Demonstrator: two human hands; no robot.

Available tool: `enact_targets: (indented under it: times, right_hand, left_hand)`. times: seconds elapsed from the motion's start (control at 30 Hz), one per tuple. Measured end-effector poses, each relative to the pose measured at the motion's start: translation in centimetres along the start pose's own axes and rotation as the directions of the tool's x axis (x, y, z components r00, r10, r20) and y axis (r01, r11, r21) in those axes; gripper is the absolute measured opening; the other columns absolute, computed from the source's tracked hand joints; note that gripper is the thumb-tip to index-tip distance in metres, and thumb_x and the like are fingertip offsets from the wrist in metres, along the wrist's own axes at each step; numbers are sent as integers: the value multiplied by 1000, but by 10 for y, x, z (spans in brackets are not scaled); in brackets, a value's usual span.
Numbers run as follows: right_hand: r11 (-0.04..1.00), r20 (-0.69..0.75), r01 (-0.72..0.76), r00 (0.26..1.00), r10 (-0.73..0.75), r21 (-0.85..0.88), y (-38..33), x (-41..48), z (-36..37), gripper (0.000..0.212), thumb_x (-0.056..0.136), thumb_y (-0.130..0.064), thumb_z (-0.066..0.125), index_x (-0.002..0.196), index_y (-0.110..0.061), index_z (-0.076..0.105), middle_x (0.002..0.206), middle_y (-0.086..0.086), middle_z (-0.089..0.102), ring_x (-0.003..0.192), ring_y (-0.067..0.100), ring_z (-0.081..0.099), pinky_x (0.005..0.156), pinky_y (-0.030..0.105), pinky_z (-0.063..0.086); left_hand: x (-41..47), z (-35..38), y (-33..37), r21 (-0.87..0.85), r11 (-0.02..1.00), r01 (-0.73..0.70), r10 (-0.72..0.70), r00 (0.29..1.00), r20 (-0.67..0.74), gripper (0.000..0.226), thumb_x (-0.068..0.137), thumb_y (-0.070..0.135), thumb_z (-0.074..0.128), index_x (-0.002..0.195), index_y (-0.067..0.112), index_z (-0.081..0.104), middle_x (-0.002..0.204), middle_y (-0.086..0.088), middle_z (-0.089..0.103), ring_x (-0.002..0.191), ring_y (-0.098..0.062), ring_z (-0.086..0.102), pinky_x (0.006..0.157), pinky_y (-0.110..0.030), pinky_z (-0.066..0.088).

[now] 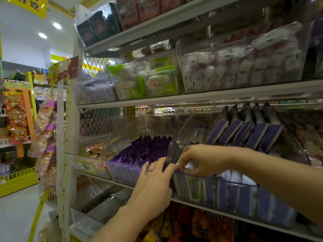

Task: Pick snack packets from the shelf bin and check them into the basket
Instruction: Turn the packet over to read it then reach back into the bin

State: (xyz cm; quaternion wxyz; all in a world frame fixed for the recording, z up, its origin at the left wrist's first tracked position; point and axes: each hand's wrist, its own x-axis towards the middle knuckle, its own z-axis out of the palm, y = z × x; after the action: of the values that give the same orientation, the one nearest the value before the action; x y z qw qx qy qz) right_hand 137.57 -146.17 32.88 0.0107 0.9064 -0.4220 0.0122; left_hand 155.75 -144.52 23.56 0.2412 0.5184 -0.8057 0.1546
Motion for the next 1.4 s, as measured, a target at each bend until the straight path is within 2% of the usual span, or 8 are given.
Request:
enact_targets:
  times: [0.23, 0.5, 0.6, 0.77, 0.83, 0.93, 1.17, 1.4]
  right_hand:
    - [989, -286, -45, 954, 85, 143, 5, -6, 2, 10, 94, -17, 54, 101, -22, 60, 94, -3, 64, 86, 11, 62, 74, 21, 52]
    - [920, -716, 101, 662, 222, 379, 2, -30, -38, 17, 95, -5, 49, 96, -22, 52, 76, -7, 61, 71, 8, 56, 65, 21, 45]
    - [906, -790, 181, 574, 218, 382, -12, -44, -40, 16, 96, -4, 48, 98, -19, 52, 78, -8, 61, 68, -3, 57, 61, 13, 43]
    - [841, -855, 379, 489, 172, 386, -62, -57, -8, 30, 95, 0, 49, 91, -29, 51, 86, 4, 65, 76, 8, 62, 64, 16, 47]
    - [827, -869, 438, 482, 115, 352, -85, -60, 15, 34, 95, -1, 49, 92, -34, 51, 94, 8, 65, 87, 16, 65, 74, 24, 50]
    - [855, -886, 459, 464, 0, 241, -113, -65, 48, 29, 93, -7, 50, 96, -36, 51, 106, 0, 62, 104, 11, 60, 81, 22, 52]
    - [748, -717, 467, 697, 16, 471, -140, -58, 112, 39, 89, 7, 43, 114, -18, 62, 130, -9, 57, 122, 1, 51, 100, 19, 44]
    - [-49, -170, 190, 948, 271, 981, -173, -7, 169, 30, 95, -20, 52, 124, -12, 55, 102, 4, 73, 83, 12, 72, 64, 27, 57]
  left_hand:
    - [-4, -1, -2, -1, 1000, -14, 14, 1000, 15, 60, 88, 20, 47, 138, 44, 25, 143, 14, 28, 135, -11, 28, 120, -41, 6]
    - [-3, -12, -3, -134, 991, -6, 12, 999, 43, 59, 90, 18, 46, 142, 41, 30, 146, 12, 25, 138, -15, 26, 120, -49, 9]
    - [-6, -27, 0, -400, 917, 5, -68, 987, -146, 44, 95, 18, 48, 137, 34, 46, 136, 14, 40, 128, -8, 39, 111, -25, 29]
    - [-22, -62, 16, -901, 388, 193, -382, 923, 33, 39, 104, 35, 36, 105, 16, 70, 90, 5, 74, 91, -14, 68, 79, -22, 51]
    - [-38, -72, 19, -952, 11, 307, -319, 903, 287, 54, 101, 51, 29, 101, 17, 72, 89, -2, 76, 82, -18, 72, 76, -31, 53]
    - [-68, -72, 16, -915, -256, 310, -252, 893, 373, 46, 97, 49, 42, 103, 15, 73, 90, -8, 74, 74, -20, 72, 67, -30, 58]
    - [-136, -47, -21, -930, -322, 176, -393, 869, 301, 24, 93, 16, 52, 111, 5, 64, 98, -14, 75, 79, -21, 73, 70, -35, 60]
    - [-209, 3, -56, -939, -117, 322, -408, 847, 341, 43, 75, 17, 66, 118, 9, 62, 113, -10, 72, 101, -28, 70, 84, -38, 59]
